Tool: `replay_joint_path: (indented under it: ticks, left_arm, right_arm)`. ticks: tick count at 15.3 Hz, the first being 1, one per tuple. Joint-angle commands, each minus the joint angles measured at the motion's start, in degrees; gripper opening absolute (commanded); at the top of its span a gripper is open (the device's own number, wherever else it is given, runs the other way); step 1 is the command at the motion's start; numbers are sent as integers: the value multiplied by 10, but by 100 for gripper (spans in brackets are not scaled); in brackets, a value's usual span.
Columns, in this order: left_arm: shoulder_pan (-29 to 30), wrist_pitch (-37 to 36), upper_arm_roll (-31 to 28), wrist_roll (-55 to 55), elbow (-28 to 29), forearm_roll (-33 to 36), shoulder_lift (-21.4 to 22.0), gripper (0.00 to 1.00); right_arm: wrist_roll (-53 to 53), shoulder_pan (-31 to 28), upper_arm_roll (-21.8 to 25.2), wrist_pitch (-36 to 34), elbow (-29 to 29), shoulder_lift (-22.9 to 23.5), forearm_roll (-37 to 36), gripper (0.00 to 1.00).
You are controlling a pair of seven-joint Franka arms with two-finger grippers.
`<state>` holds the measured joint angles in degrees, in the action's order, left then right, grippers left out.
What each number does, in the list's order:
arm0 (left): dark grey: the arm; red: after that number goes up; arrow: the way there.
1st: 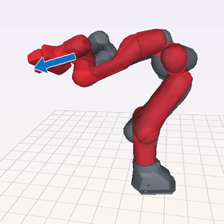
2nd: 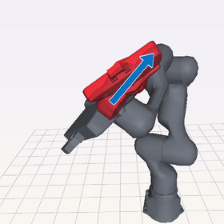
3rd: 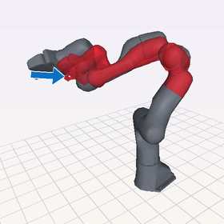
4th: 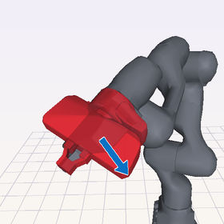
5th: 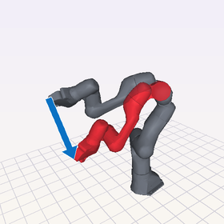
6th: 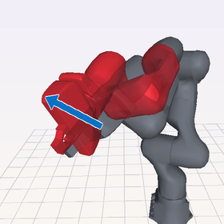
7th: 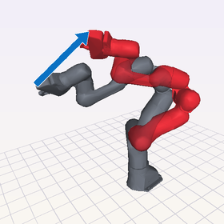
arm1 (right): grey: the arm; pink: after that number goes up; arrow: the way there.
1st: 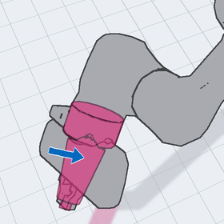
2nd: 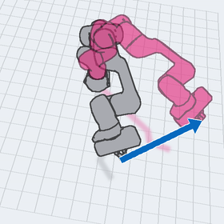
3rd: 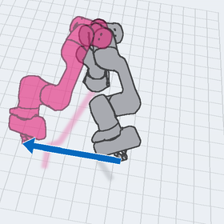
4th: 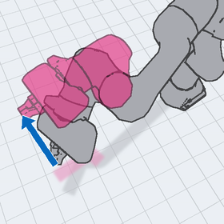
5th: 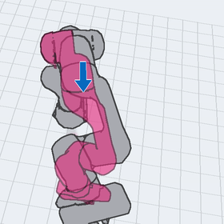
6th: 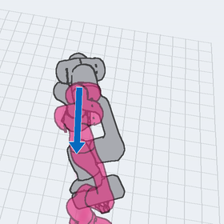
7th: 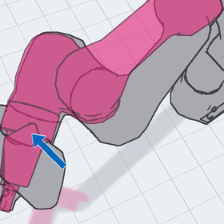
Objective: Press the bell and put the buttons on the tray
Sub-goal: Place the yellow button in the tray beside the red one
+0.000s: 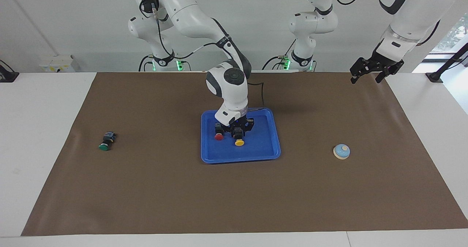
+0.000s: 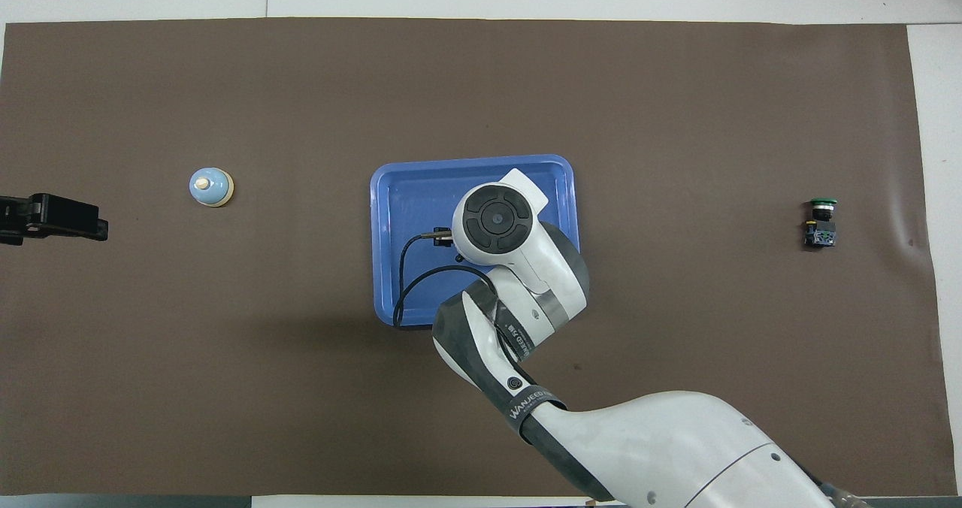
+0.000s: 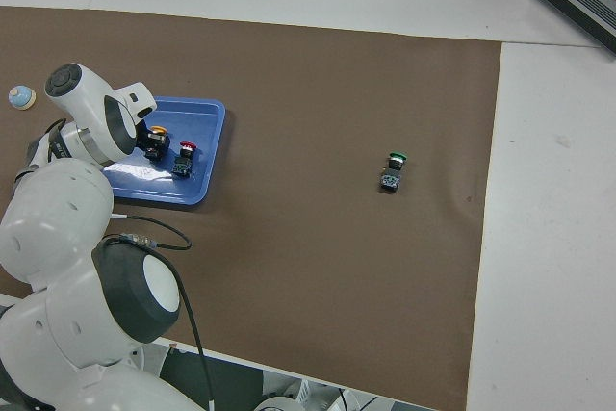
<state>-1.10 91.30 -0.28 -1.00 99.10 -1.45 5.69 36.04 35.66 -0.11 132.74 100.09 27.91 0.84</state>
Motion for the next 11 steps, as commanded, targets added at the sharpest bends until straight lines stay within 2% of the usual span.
replay_joint_path:
  ticks: [1, 3, 6, 11]
  left_arm:
    - [0, -8, -3, -7, -1, -5, 1, 100]
    - [0, -8, -3, -7, -1, -5, 1, 100]
    - [0, -8, -3, -7, -1, -5, 1, 100]
    - [0, -8, -3, -7, -1, -5, 1, 100]
  right_arm:
    - [22, -11, -1, -69, -37, -14, 2, 100]
    - [21, -31, 6, -115, -53, -39, 3, 100]
    - [-4, -96, 6, -161, -47, -92, 0, 100]
    - [-204, -241, 6, -245, -26, -155, 0, 100]
